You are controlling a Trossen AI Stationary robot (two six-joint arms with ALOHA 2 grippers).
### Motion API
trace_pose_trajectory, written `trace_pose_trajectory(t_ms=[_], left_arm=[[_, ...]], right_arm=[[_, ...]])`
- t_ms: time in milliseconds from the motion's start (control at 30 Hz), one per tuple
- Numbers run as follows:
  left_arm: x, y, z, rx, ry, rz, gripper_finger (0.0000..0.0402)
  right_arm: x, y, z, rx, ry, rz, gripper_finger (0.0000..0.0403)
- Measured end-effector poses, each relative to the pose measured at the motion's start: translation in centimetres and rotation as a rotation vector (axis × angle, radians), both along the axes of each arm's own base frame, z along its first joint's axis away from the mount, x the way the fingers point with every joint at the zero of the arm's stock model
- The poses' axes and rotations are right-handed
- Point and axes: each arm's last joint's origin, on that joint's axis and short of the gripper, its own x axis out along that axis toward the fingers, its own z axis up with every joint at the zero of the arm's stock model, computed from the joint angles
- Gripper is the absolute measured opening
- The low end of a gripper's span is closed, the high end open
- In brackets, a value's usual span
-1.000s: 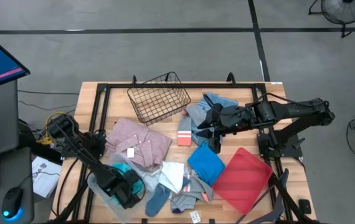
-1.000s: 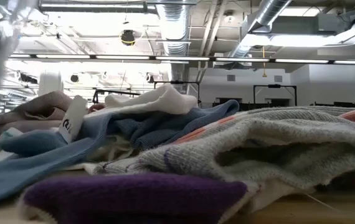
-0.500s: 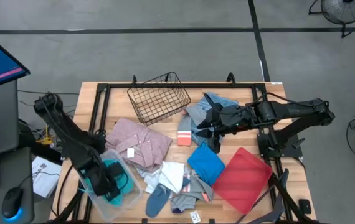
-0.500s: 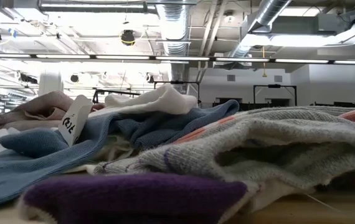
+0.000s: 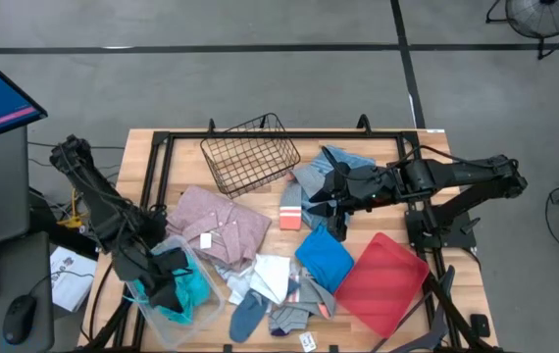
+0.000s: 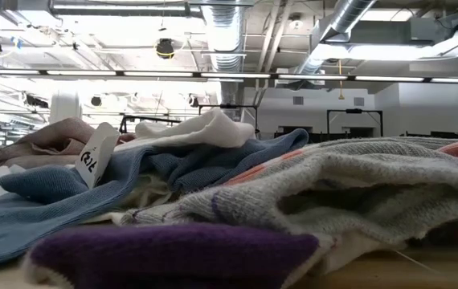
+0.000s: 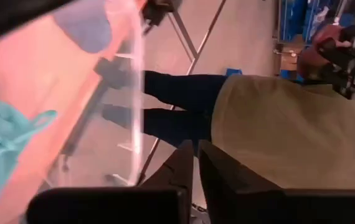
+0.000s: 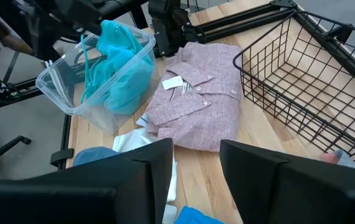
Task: Pick & Place Cloths
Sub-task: Put the light blue shorts into the transparent bin
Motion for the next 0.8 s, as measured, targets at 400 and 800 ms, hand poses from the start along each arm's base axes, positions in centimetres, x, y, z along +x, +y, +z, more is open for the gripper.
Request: trace_pose_trajectory(t_ms=[400, 800], left_arm=[[1.1, -4.0, 1.7, 0.361, 0.399, -0.178, 0.0], [0.0, -6.1, -1.5, 0.597, 0.677, -0.229, 0.0]], right_arm=[[0.0, 0.0, 0.0, 0.0, 0.0, 0.0, 0.0131], [0.0, 0.0, 0.0, 0.0, 0.0, 0.001, 0.0131]])
